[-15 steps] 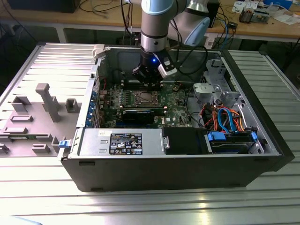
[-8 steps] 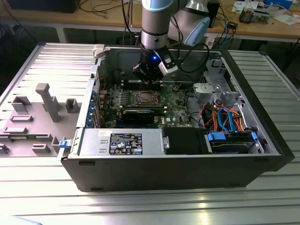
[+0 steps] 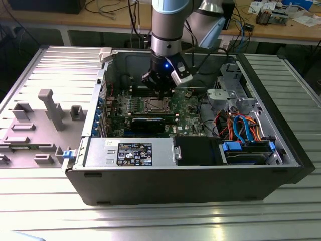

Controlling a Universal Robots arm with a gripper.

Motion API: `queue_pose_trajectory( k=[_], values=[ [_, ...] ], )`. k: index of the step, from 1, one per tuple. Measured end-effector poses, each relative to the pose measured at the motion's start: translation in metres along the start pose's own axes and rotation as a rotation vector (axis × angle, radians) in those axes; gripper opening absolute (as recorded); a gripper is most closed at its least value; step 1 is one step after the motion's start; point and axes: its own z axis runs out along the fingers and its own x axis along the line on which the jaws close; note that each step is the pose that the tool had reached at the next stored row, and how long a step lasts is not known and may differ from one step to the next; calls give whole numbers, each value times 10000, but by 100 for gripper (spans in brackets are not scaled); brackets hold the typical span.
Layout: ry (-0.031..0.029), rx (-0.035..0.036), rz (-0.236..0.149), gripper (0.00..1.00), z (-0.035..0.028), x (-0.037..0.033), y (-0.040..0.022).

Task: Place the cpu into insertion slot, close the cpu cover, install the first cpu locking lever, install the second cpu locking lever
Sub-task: 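Install the first cpu locking lever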

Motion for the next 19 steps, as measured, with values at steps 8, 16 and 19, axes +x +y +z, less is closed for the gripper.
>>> queue_pose_trajectory(
  k=[8, 16, 19],
  values=[
    [0, 1, 2, 11, -4, 5, -92],
    [0, 1, 0, 11, -15, -2, -93],
    [0, 1, 0, 11, -17, -7, -93]
  ],
)
